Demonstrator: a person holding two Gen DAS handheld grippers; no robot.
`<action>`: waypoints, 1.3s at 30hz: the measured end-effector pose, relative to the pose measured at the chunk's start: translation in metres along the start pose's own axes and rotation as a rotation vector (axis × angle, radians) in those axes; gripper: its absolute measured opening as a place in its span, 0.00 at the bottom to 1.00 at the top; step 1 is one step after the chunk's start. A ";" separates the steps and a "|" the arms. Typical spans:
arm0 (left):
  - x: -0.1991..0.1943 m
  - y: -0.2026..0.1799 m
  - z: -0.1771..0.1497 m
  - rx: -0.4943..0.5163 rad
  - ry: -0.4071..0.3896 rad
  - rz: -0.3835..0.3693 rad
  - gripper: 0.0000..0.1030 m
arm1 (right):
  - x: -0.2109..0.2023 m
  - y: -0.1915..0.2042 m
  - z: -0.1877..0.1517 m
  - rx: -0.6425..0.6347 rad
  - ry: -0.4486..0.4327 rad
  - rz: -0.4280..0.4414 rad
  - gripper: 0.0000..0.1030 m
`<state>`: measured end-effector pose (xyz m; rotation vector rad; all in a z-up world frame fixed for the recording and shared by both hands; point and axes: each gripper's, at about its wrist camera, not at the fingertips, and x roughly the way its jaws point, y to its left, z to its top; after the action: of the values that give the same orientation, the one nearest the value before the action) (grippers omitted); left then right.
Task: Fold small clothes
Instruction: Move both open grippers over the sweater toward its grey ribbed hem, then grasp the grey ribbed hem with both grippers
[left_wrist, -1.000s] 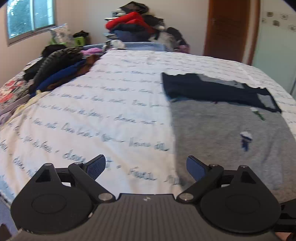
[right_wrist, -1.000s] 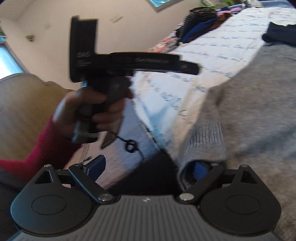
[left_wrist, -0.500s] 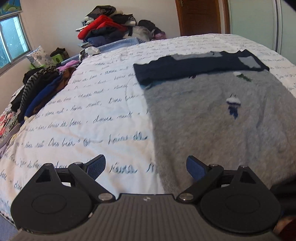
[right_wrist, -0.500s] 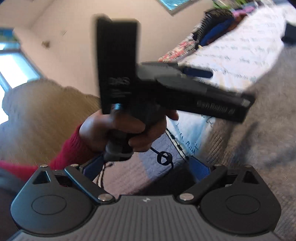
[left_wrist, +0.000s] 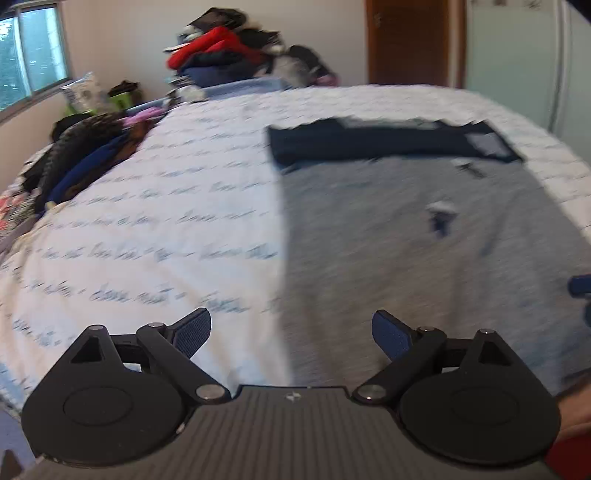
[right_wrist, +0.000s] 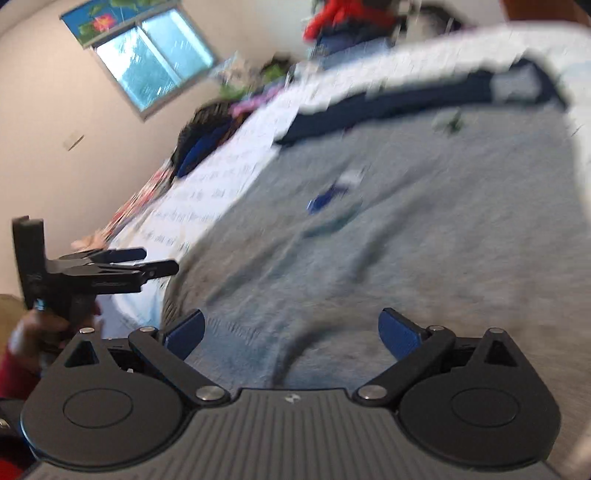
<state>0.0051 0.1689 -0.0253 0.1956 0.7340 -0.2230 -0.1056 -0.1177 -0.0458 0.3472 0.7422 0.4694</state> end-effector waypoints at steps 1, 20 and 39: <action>-0.002 -0.010 0.003 -0.003 -0.012 -0.024 0.91 | -0.011 0.003 -0.003 -0.034 -0.046 -0.031 0.99; 0.028 -0.076 -0.008 -0.149 0.080 0.003 0.91 | -0.045 -0.027 -0.021 0.082 -0.144 -0.376 1.00; -0.004 -0.001 -0.028 -0.156 -0.036 -0.087 0.91 | -0.073 -0.052 -0.050 0.022 -0.131 -0.413 1.00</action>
<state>-0.0156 0.1760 -0.0433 0.0114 0.7216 -0.2504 -0.1737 -0.1927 -0.0634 0.2339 0.6703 0.0476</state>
